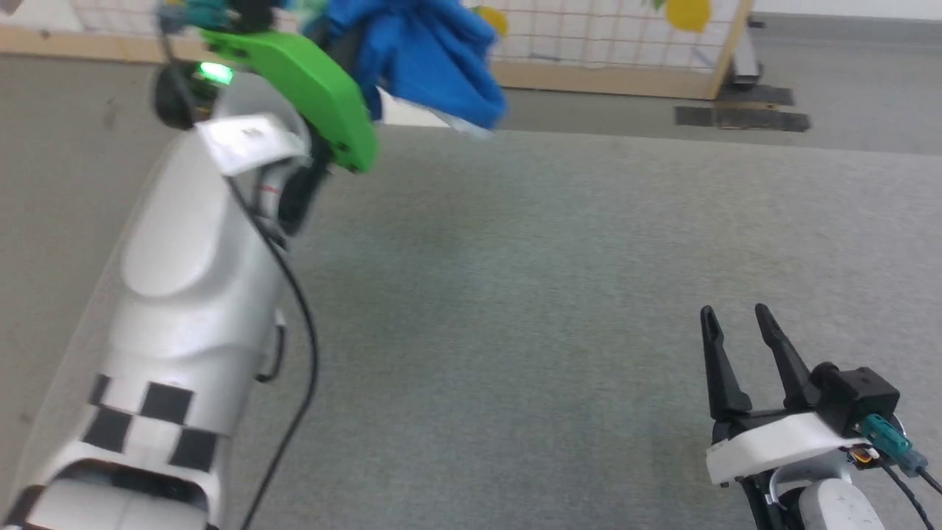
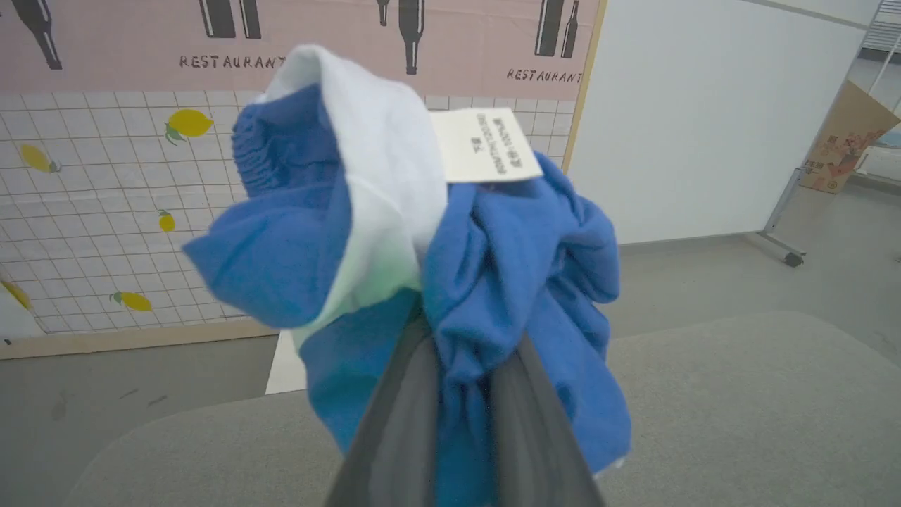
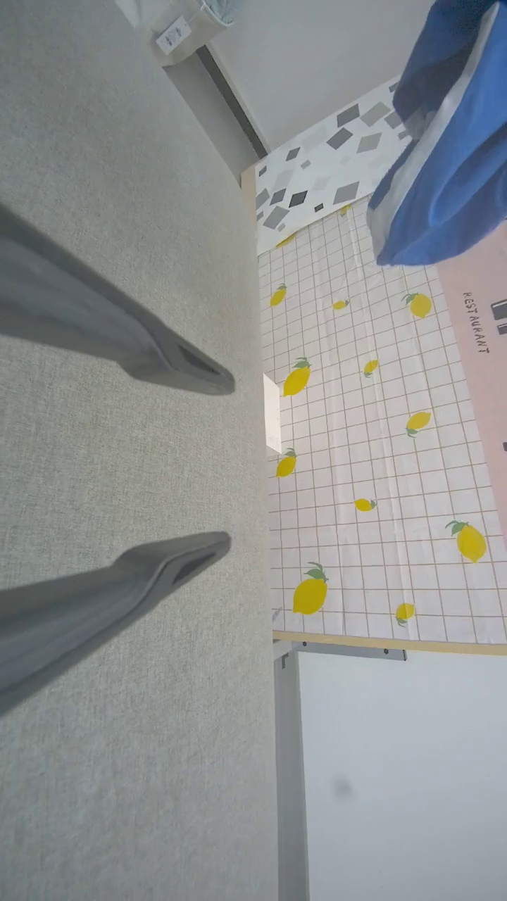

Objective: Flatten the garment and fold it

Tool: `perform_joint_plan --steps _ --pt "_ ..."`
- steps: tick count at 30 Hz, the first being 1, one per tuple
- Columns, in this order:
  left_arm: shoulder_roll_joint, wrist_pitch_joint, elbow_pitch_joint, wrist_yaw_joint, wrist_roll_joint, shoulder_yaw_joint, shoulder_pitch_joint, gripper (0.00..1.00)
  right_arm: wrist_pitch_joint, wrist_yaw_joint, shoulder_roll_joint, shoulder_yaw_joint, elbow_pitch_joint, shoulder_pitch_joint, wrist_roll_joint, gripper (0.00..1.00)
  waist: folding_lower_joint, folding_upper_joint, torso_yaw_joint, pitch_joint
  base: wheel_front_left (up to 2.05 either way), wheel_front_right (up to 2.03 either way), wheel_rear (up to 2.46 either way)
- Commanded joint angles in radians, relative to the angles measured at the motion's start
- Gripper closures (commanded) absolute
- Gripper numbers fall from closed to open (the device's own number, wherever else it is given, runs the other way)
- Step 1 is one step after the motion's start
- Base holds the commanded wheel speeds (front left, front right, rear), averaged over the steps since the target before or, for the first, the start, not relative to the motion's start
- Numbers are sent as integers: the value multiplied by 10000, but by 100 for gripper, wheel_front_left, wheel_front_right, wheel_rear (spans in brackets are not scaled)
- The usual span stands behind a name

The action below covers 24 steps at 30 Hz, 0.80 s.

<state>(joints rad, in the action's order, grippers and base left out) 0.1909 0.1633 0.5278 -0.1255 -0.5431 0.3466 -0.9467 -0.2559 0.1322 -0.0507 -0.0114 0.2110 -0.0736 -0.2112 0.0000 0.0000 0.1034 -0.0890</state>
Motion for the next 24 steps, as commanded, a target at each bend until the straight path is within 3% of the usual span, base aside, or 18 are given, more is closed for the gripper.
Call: perform_joint_plan --steps 1,13,24 --pt "-154 78 -76 -50 -153 185 308 100 -56 -15 5 50 -45 109 -12 0 0 0 -667 266 0 0 0" --pt "-867 462 528 -51 -644 2444 2084 100 -58 -15 5 732 -317 390 128 0 0 0 -2115 -7 0 0 0" --pt "-691 2363 2234 -51 -1355 4278 3205 100 -58 -15 5 798 -590 402 26 0 0 0 -2270 -496 0 0 0"
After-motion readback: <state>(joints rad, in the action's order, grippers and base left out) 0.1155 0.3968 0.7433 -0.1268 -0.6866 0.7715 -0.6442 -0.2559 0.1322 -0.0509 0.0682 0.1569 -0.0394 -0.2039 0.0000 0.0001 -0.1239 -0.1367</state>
